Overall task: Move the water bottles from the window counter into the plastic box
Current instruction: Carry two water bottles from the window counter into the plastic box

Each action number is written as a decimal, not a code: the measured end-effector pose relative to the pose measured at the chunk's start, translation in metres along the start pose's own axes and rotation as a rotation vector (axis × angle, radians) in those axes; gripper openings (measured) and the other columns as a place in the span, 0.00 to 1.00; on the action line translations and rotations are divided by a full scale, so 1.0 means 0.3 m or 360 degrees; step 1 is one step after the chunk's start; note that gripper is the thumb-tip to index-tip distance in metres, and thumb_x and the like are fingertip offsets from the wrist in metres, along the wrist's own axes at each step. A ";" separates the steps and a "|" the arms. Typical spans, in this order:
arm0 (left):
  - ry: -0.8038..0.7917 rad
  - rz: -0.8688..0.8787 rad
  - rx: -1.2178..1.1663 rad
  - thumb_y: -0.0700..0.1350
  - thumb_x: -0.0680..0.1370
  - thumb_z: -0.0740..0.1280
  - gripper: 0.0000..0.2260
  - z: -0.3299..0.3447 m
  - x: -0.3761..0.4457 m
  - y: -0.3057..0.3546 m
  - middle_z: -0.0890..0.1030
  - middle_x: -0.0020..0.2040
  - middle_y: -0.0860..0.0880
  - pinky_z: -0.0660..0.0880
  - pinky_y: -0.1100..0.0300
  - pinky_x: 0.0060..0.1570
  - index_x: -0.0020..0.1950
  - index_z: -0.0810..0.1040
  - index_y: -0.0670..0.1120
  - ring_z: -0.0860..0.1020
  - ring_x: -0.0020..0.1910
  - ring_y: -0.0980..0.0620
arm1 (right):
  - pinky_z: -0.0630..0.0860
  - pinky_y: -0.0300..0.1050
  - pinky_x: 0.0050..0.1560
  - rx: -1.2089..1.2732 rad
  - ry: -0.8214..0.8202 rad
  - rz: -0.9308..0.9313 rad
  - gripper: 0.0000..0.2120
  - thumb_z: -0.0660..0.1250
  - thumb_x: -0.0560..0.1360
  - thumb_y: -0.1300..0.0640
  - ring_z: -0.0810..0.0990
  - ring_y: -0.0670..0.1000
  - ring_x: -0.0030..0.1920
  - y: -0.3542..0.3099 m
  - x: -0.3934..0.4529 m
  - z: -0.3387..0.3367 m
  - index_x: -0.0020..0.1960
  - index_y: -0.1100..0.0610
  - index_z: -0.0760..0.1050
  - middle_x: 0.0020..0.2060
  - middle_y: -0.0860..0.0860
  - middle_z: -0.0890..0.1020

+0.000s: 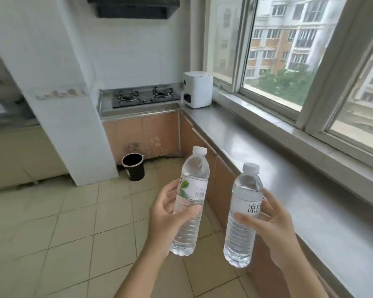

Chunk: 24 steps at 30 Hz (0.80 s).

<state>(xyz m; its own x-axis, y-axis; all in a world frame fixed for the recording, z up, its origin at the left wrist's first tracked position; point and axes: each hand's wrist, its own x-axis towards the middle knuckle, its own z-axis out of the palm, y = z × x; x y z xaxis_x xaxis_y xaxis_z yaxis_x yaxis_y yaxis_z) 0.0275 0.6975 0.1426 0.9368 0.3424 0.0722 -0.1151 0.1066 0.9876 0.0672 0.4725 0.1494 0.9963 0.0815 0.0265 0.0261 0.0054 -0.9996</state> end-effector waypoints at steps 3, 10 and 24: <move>0.0179 0.0030 0.0038 0.46 0.57 0.81 0.34 -0.208 0.057 0.022 0.84 0.56 0.57 0.80 0.63 0.44 0.61 0.77 0.56 0.83 0.52 0.57 | 0.79 0.44 0.41 0.0014 -0.0171 0.0016 0.38 0.80 0.59 0.63 0.85 0.51 0.46 0.008 0.083 0.225 0.64 0.45 0.73 0.48 0.49 0.85; 0.0637 0.0103 0.0066 0.41 0.59 0.80 0.31 -0.561 0.192 0.060 0.84 0.51 0.59 0.78 0.66 0.44 0.59 0.78 0.57 0.83 0.50 0.58 | 0.78 0.43 0.39 -0.0052 -0.0648 0.0033 0.34 0.79 0.62 0.65 0.85 0.47 0.43 -0.004 0.296 0.698 0.62 0.43 0.74 0.45 0.46 0.85; 0.1351 0.0141 0.0062 0.45 0.55 0.81 0.31 -0.934 0.724 0.015 0.84 0.55 0.55 0.77 0.59 0.49 0.54 0.80 0.64 0.84 0.52 0.54 | 0.78 0.44 0.45 -0.0131 -0.1243 0.0005 0.35 0.81 0.61 0.64 0.85 0.46 0.45 0.035 0.939 1.361 0.63 0.44 0.75 0.49 0.49 0.85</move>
<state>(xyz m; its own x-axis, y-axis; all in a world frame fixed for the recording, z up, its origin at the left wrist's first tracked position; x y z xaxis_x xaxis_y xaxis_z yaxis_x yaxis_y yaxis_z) 0.1380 1.0340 0.1236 0.3579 0.9331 0.0358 -0.1503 0.0197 0.9884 0.3149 0.9024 0.1477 0.6514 0.7587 -0.0121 0.0597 -0.0672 -0.9960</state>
